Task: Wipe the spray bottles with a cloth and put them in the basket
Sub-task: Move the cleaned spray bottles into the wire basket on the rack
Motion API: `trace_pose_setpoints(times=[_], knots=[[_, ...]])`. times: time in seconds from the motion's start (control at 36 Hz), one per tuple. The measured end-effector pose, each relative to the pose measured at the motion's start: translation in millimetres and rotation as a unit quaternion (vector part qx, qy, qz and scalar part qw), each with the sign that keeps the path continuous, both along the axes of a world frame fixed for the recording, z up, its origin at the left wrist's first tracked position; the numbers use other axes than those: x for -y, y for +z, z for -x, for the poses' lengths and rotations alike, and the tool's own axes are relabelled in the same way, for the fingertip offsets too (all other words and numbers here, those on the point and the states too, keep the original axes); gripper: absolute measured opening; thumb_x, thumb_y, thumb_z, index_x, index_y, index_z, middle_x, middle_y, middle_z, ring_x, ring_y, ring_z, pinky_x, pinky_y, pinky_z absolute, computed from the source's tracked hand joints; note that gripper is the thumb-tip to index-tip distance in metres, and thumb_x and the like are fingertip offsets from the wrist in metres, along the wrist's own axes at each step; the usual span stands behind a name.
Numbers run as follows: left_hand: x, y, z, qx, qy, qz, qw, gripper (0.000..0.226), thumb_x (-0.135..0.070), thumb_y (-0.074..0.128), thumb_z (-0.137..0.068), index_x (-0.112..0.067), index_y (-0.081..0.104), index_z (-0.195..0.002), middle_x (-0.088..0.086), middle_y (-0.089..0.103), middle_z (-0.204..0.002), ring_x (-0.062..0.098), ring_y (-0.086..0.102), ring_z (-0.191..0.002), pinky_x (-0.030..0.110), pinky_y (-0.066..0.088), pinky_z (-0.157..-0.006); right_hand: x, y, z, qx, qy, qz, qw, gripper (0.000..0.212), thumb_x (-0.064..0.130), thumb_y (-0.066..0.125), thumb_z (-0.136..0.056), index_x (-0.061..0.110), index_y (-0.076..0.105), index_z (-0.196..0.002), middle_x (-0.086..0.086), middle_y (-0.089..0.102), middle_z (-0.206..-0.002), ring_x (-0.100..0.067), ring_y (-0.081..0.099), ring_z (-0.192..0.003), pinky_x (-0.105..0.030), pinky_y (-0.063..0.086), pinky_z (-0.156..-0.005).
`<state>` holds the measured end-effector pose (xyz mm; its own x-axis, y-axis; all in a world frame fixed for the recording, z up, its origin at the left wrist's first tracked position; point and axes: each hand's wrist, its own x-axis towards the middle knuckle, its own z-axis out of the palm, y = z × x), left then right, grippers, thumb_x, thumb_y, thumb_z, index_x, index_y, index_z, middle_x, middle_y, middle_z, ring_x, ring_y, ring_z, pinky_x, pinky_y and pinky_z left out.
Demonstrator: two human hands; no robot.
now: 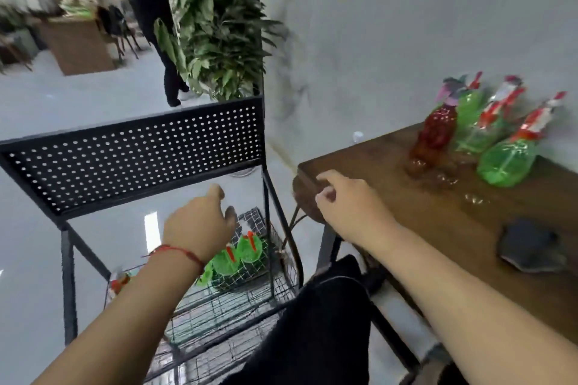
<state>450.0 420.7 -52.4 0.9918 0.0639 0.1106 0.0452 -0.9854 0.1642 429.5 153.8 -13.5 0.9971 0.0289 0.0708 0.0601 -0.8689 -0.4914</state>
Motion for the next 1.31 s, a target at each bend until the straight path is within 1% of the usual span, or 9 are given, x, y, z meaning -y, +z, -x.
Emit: trace_pose_setpoints(times=[0.19,0.36,0.53,0.67,0.81,1.0,1.14,1.25,1.31], knots=[[131,68,-19,0.063,-0.156,0.021,0.985,0.032,-0.049,0.049,-0.105,-0.026,0.052,-0.127,0.001,0.074,-0.100,0.032,0.072,-0.093,0.036,0.050,-0.072,94,50,27,0.082,-0.089,-0.002,0.993,0.037,0.033,0.052,-0.102,0.035,0.058,-0.138,0.019,0.061,-0.083,-0.010,0.064,-0.077,-0.032,0.052,-0.078],[243,111,-43,0.077,-0.265,0.033,0.961,0.035,-0.051,0.049,-0.107,-0.025,0.050,-0.130,0.004,0.070,-0.110,0.033,0.069,-0.098,0.036,0.047,-0.073,182,78,29,0.119,-0.175,0.004,0.977,0.038,0.030,0.052,-0.103,0.031,0.061,-0.140,0.013,0.069,-0.111,-0.016,0.066,-0.106,-0.033,0.055,-0.092],[346,139,-81,0.092,-0.346,0.046,0.933,0.037,-0.047,0.049,-0.106,-0.020,0.052,-0.132,0.009,0.069,-0.115,0.038,0.067,-0.104,0.040,0.050,-0.080,266,94,2,0.146,-0.268,0.045,0.951,0.041,0.029,0.056,-0.100,0.029,0.060,-0.140,0.010,0.069,-0.099,-0.023,0.067,-0.094,-0.033,0.049,-0.079],[438,154,-113,0.114,-0.391,0.025,0.913,0.049,-0.040,0.050,-0.104,-0.022,0.046,-0.149,0.012,0.069,-0.125,0.039,0.069,-0.112,0.042,0.050,-0.085,316,98,-27,0.136,-0.313,0.095,0.935,0.050,0.038,0.049,-0.104,0.029,0.046,-0.154,-0.010,0.065,-0.140,-0.041,0.048,-0.143,-0.050,0.053,-0.098],[507,158,-135,0.091,-0.391,-0.016,0.916,0.057,-0.044,0.043,-0.111,-0.013,0.037,-0.158,0.014,0.060,-0.145,0.036,0.064,-0.127,0.040,0.041,-0.082,340,87,-47,0.103,-0.328,0.120,0.931,0.046,0.054,0.034,-0.105,0.034,0.053,-0.143,-0.014,0.063,-0.130,-0.042,0.062,-0.109,-0.045,0.048,-0.077],[514,145,-142,0.035,-0.396,-0.149,0.905,0.021,-0.002,0.045,-0.104,-0.008,0.062,-0.115,0.013,0.066,-0.126,0.032,0.063,-0.092,0.039,0.046,-0.062,329,83,-35,0.084,-0.318,0.091,0.940,0.032,0.049,0.034,-0.106,0.030,0.051,-0.125,0.006,0.057,-0.088,-0.022,0.049,-0.072,-0.031,0.034,-0.060],[467,147,-107,-0.036,-0.346,-0.078,0.934,0.034,-0.011,0.045,-0.112,0.003,0.055,-0.142,0.014,0.058,-0.106,0.033,0.056,-0.135,0.041,0.042,-0.112,314,84,-19,0.066,-0.311,0.116,0.941,0.019,0.047,0.044,-0.104,0.030,0.051,-0.100,0.002,0.059,-0.085,-0.019,0.046,-0.069,-0.033,0.034,-0.060],[418,129,-96,0.005,-0.346,0.029,0.938,0.045,-0.023,0.044,-0.111,-0.015,0.039,-0.155,0.007,0.050,-0.095,0.036,0.064,-0.104,0.041,0.047,-0.082,287,88,-2,0.066,-0.298,0.139,0.942,0.010,0.032,0.043,-0.101,0.031,0.052,-0.107,-0.002,0.063,-0.089,-0.029,0.052,-0.074,-0.035,0.039,-0.065],[388,124,-92,0.027,-0.322,0.068,0.944,0.022,-0.032,0.043,-0.111,-0.019,0.044,-0.128,0.008,0.055,-0.097,0.038,0.064,-0.099,0.039,0.039,-0.076,266,92,7,0.080,-0.285,0.138,0.945,0.011,0.032,0.042,-0.101,0.032,0.052,-0.106,0.000,0.064,-0.082,-0.026,0.055,-0.072,-0.033,0.038,-0.061]])
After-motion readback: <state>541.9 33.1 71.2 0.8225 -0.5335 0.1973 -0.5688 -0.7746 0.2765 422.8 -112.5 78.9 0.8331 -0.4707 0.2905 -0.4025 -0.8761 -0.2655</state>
